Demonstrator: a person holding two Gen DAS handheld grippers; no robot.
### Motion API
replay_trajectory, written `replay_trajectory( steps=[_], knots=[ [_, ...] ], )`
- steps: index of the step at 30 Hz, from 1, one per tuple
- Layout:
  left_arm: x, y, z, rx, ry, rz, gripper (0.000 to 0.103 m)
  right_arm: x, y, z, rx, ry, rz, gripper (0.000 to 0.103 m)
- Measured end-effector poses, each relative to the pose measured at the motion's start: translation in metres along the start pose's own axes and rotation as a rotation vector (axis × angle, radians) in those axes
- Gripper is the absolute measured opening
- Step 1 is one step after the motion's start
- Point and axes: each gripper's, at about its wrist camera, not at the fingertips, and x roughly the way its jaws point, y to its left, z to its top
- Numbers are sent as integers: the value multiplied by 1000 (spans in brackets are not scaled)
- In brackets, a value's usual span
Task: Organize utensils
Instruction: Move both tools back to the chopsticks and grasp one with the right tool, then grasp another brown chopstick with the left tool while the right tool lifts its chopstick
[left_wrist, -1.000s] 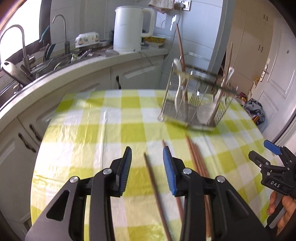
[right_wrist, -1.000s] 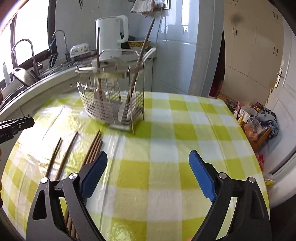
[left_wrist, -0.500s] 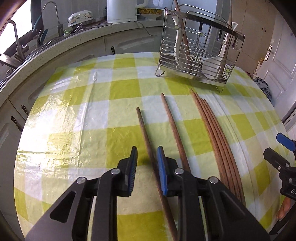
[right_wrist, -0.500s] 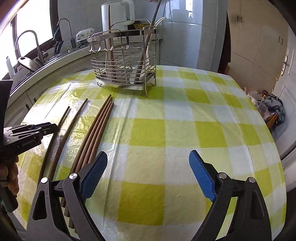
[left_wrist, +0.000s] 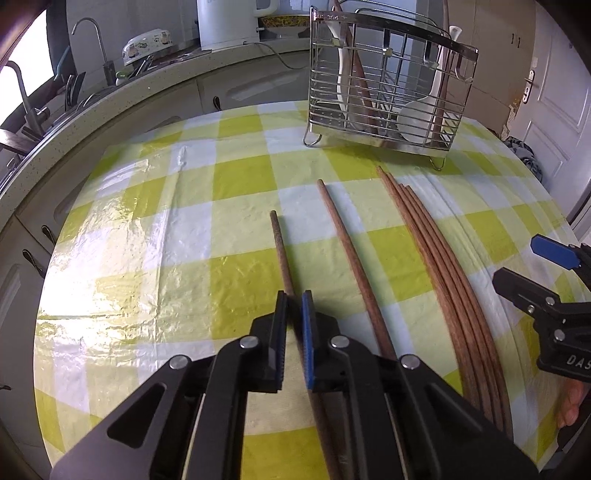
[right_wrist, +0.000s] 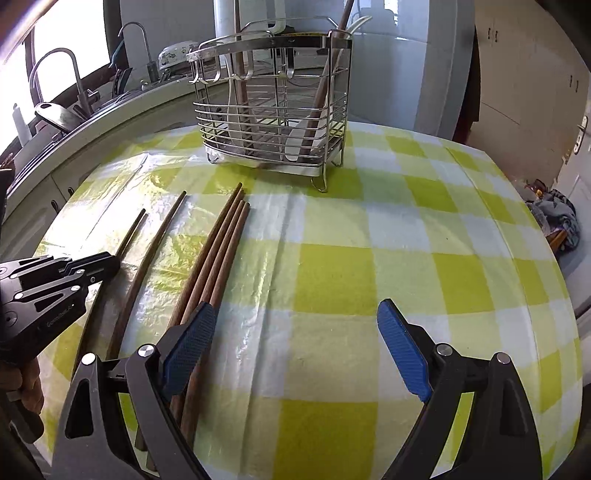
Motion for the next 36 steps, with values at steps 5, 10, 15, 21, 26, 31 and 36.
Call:
replay_trajectory(
  steps=[5, 10, 15, 21, 26, 31, 36],
  knots=[
    [-1, 9, -1, -11, -3, -19, 8, 13, 11, 7, -16, 15, -24, 82],
    [0, 14, -1, -21, -9, -30, 8, 24, 18, 5, -49, 42, -50, 81],
    [-1, 15, -1, -22, -12, -36, 8, 23, 13, 4, -50, 46, -9, 66],
    [-1, 13, -1, -17, -7, -33, 8, 19, 18, 5, -120, 48, 55, 28],
    [-3, 14, -4, -9, -5, -33, 7, 16, 9, 3, -153, 66, 94, 12],
    [-3, 12, -5, -2, -6, -26, 7, 11, -8, -1, -143, 76, 96, 8],
    [-4, 13, -5, -7, -2, -37, 6, 9, -16, -3, -111, 71, 76, 8]
  ],
)
